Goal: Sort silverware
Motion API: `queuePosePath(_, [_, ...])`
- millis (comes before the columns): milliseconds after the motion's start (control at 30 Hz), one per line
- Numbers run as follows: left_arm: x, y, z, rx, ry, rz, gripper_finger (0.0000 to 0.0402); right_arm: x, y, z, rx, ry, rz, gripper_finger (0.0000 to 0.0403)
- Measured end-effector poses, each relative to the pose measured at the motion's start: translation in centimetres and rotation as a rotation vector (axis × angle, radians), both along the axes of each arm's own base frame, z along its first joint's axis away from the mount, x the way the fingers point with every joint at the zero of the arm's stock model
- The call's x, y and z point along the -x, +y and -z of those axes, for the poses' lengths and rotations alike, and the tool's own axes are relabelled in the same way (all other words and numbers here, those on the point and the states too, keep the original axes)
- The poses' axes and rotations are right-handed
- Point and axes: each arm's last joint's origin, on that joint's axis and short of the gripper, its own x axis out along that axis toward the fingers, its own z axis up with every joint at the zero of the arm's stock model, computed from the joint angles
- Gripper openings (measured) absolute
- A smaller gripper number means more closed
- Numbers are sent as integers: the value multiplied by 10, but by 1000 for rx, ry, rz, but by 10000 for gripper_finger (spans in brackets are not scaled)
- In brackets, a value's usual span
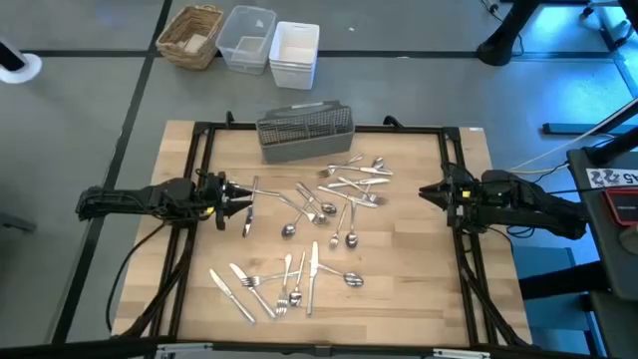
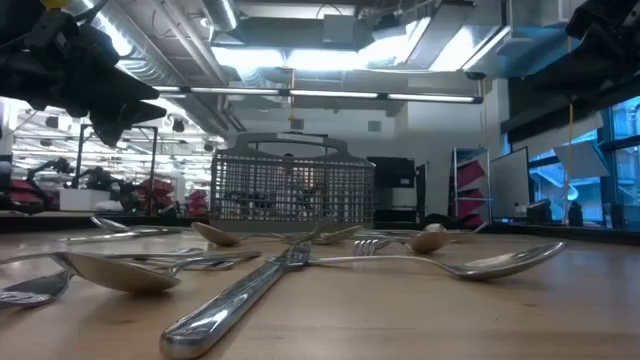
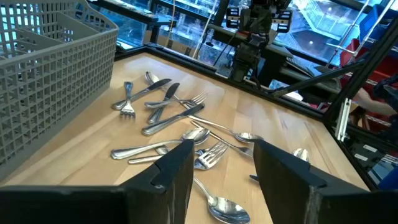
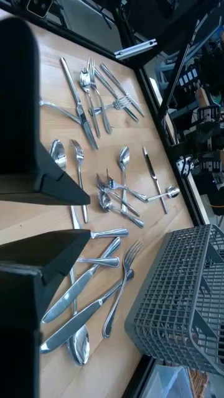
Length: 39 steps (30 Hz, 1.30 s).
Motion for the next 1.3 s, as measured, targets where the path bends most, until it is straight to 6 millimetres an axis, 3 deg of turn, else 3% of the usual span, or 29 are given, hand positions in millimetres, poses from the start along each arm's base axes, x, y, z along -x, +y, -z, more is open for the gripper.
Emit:
queuePosePath(967, [0, 0, 0, -29, 5, 4, 159, 0, 0, -1, 24, -4, 1, 76])
queuePosePath(1300, [-1, 1, -2, 312, -97, -52, 159, 0, 0, -1, 24, -5, 1, 76])
